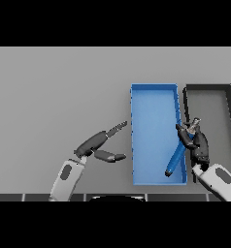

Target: Pick up the blue pipe and place it into the blue bin.

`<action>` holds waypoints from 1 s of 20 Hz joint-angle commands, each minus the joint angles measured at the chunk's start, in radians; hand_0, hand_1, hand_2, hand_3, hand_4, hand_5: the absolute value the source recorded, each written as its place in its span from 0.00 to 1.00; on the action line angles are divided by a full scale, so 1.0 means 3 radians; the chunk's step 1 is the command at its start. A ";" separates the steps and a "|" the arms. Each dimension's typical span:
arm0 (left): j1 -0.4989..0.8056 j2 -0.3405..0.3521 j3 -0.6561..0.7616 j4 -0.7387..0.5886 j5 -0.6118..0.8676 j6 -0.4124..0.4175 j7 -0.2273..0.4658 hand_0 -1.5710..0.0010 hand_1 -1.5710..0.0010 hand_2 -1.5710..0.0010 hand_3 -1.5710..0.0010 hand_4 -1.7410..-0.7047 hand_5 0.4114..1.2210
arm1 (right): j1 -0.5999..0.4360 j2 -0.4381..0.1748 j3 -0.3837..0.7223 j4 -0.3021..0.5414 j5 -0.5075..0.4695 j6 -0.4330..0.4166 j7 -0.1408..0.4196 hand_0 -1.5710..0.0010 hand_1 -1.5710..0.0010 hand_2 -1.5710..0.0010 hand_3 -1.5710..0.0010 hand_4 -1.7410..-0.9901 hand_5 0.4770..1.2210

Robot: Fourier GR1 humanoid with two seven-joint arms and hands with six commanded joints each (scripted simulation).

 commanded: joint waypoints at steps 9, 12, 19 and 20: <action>0.0077 -0.0026 -0.0038 -0.0045 -0.0008 0.0016 0.0018 1.00 1.00 1.00 1.00 0.83 0.02 | -0.0898 -0.0536 0.1245 0.0205 -0.0543 0.0106 0.0072 0.96 0.96 0.96 0.98 0.91 0.46; 0.0052 -0.0030 -0.0015 -0.0015 -0.0016 0.0036 0.0026 1.00 1.00 1.00 1.00 0.82 0.02 | -0.1121 -0.0566 0.1484 0.0277 -0.0625 0.0097 0.0072 0.98 0.98 0.98 0.99 0.94 0.35; 0.0064 -0.0027 -0.0024 -0.0056 -0.0027 0.0049 0.0030 1.00 1.00 1.00 1.00 0.83 0.02 | -0.1231 -0.0589 0.1591 0.0264 -0.0682 0.0104 0.0069 1.00 1.00 1.00 1.00 0.96 0.25; 0.0055 -0.0018 -0.0014 -0.0081 -0.0004 0.0035 0.0049 1.00 1.00 1.00 1.00 0.83 0.02 | -0.1244 -0.0628 0.1618 0.0222 -0.0724 0.0079 0.0072 1.00 1.00 1.00 1.00 0.96 0.24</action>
